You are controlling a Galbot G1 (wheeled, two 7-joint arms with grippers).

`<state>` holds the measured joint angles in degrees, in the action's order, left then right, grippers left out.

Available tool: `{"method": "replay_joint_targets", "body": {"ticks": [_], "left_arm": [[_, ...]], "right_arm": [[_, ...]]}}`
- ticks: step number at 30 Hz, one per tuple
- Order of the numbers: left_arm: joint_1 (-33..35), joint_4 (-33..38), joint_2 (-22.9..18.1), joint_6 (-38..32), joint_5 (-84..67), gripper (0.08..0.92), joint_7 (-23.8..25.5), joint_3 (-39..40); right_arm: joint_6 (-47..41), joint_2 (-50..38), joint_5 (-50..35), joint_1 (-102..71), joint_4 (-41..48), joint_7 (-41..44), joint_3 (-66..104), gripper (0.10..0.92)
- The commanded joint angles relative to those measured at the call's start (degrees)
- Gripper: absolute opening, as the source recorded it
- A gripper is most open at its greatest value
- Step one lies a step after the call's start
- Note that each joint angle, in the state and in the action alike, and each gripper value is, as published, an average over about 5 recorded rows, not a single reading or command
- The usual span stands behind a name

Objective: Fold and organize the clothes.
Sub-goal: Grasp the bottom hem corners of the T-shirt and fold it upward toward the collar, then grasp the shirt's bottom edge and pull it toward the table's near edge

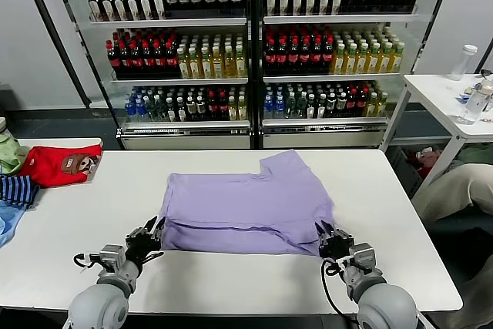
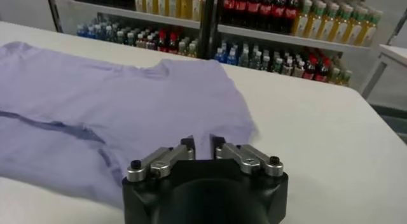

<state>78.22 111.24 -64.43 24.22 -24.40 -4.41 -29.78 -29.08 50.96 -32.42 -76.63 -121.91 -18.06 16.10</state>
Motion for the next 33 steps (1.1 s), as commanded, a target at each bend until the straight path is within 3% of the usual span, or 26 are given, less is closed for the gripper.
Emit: {"method": "replay_joint_targets", "body": {"ticks": [1,11,15,19,33], "left_arm": [[9.9,10.3,1.8,3.4,-6.4,0.437,-4.4,-1.6],[5.4,3.9,0.8,5.8,-9.2,0.73,-5.3,-0.7],[6.0,3.8,1.0,6.0,-9.2,0.795,-5.1,-0.5],[6.3,3.9,0.9,6.2,-8.8,0.717,-5.3,-0.5],[7.2,5.8,0.5,5.3,-7.8,0.31,-4.4,-0.9]], "right_arm": [[-0.7,-1.1,-0.8,-9.3,-4.0,-0.6,7.8,0.522],[-3.3,1.7,-2.9,-7.4,-1.2,-4.3,2.7,0.794],[-3.3,2.0,-3.7,-7.1,-0.9,-4.0,2.2,0.78],[-3.4,2.2,-4.7,-6.6,-0.3,-3.9,1.3,0.669],[-3.1,1.6,-8.8,-8.0,-2.7,-3.0,3.7,0.272]]}}
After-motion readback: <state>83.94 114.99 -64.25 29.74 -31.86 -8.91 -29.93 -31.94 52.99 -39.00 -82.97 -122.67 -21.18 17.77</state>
